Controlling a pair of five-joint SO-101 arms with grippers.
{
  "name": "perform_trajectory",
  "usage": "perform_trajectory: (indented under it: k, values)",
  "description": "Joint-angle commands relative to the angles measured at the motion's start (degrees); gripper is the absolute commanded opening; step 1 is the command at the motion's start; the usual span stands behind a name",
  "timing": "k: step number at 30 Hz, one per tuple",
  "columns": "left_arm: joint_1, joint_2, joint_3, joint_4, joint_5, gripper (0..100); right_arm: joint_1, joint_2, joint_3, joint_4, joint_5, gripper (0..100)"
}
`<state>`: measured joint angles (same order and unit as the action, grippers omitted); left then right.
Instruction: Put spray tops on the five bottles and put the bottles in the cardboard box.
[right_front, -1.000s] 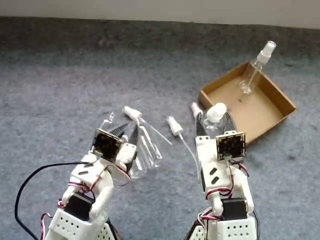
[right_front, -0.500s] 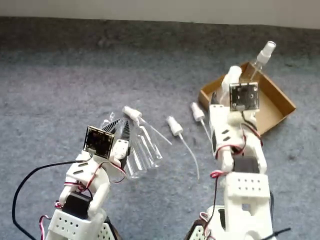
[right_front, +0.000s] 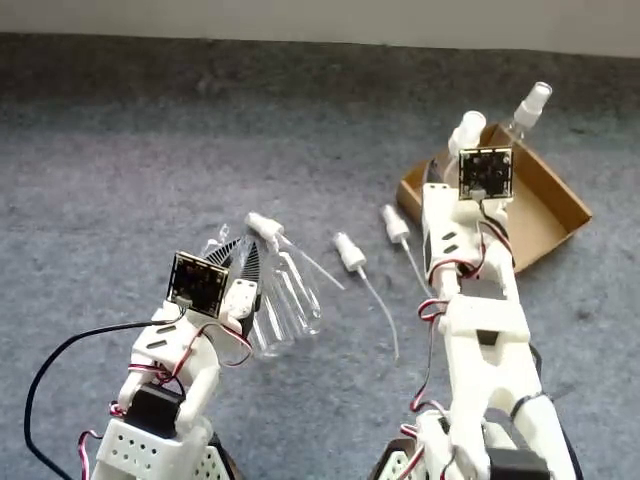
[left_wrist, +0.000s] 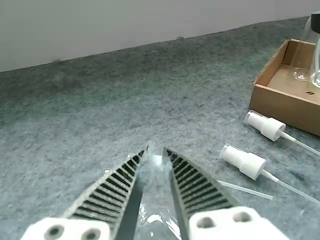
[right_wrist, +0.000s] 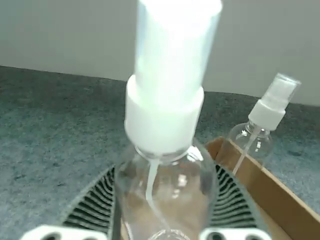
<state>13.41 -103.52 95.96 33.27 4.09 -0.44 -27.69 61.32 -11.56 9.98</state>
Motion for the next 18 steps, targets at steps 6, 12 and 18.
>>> perform_trajectory:
  k: [6,12,18]
  values:
    - [-0.5,-1.0,1.1,0.3,-0.3,1,5.1,14.4,-9.6,-11.9,-7.6,8.7]
    - [-0.5,-1.0,1.1,0.3,-0.3,1,5.2,22.7,-16.0,-13.2,-7.6,8.7]
    - [-0.5,-1.0,1.1,0.3,-0.3,1,5.2,30.5,-22.5,-13.2,-7.9,8.7]
